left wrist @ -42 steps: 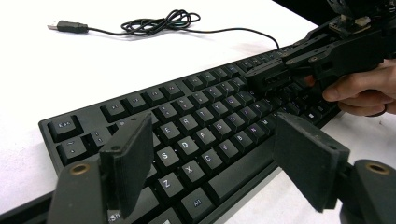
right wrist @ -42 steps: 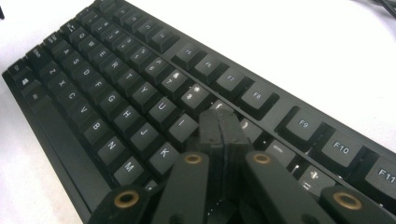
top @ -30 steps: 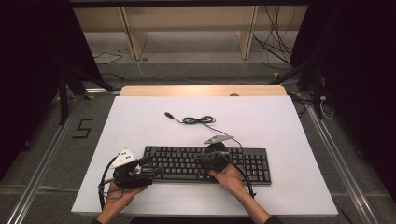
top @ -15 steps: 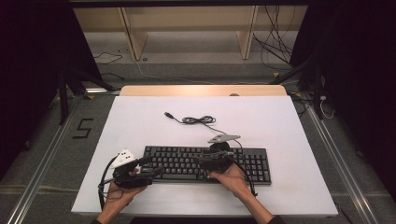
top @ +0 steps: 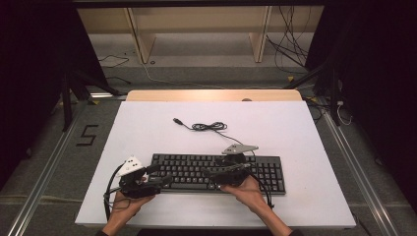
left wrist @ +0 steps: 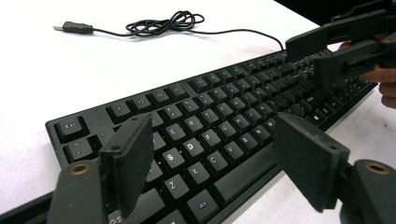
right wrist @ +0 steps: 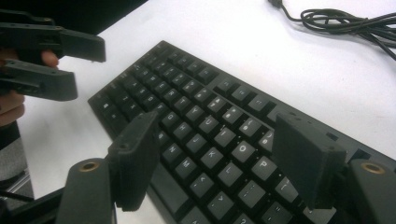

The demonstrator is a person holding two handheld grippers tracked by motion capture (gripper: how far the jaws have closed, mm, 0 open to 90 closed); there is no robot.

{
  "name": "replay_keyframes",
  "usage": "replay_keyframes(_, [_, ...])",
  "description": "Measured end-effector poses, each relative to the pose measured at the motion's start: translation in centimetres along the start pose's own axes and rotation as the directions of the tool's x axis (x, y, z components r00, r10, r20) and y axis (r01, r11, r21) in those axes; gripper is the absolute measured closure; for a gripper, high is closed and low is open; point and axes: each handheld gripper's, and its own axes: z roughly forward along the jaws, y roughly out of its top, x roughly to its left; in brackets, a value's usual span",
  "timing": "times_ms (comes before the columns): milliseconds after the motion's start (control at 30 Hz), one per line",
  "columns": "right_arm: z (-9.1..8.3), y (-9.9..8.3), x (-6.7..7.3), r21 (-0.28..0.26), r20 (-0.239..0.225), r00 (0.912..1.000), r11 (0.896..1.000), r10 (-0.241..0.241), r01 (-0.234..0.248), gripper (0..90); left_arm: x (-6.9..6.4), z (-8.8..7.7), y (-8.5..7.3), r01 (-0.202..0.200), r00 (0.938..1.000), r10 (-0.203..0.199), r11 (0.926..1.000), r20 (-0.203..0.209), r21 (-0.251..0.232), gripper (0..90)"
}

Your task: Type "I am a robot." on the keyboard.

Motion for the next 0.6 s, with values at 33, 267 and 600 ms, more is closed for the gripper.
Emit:
replay_keyframes(33, [-0.1, 0.0, 0.0, -0.002, -0.003, 1.0, 1.0, -0.003, 0.003, 32.9, 0.0, 0.0, 0.0, -0.002, 1.0, 0.002, 1.0, 0.0, 0.0, 28.7])
replay_keyframes(267, [-1.0, -0.6, 0.1, -0.022, -0.008, 1.0, 1.0, 0.0, 0.0, 32.8, 0.0, 0.3, 0.2, 0.003, 1.0, -0.003, 1.0, 0.002, 0.003, 28.7])
replay_keyframes(600, [-1.5, -1.3, 0.3, -0.031, -0.013, 0.9999, 1.0, -0.001, 0.001, 32.9, 0.0, 0.9, 0.4, 0.005, 1.0, -0.005, 0.9999, -0.002, 0.009, 28.9])
